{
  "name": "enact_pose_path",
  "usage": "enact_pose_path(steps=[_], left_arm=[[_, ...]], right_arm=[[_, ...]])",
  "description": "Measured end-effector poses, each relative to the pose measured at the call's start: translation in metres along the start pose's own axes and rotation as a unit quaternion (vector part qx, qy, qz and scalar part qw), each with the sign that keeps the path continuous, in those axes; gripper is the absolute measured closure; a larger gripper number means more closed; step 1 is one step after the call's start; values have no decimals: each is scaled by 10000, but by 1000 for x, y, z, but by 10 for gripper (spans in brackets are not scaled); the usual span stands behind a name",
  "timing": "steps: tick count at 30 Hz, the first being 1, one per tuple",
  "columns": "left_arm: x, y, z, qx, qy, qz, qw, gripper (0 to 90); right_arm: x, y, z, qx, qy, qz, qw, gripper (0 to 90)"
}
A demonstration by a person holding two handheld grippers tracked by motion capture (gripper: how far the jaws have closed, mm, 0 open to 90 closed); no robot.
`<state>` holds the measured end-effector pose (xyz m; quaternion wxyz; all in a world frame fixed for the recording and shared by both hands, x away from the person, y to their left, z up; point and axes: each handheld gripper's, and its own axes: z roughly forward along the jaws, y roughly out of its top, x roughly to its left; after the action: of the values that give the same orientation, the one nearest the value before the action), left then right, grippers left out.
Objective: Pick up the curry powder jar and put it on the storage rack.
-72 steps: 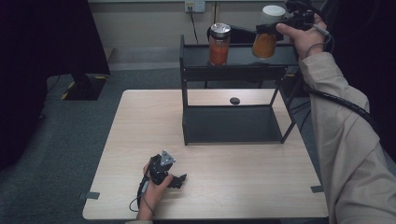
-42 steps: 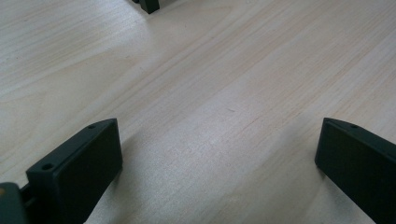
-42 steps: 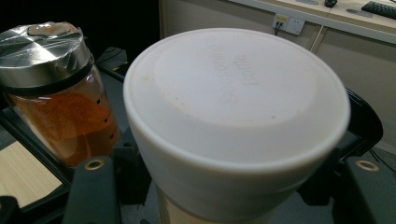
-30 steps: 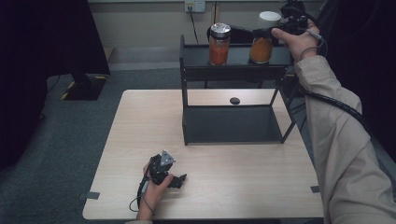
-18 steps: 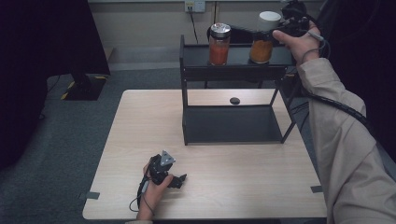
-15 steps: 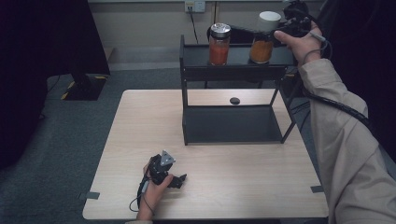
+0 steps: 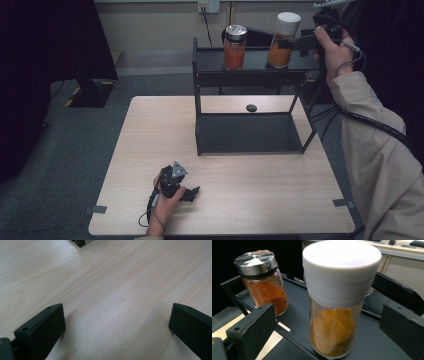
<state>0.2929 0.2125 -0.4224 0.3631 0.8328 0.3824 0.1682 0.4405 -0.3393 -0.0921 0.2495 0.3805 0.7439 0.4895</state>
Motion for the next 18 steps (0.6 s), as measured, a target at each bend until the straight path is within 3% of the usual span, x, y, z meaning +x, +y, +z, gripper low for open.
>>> enact_pose_path(steps=[18], left_arm=[[0, 0, 0, 0, 0, 0, 10000, 0]], right_arm=[[12, -36, -12, 11, 297, -118, 9995, 8]])
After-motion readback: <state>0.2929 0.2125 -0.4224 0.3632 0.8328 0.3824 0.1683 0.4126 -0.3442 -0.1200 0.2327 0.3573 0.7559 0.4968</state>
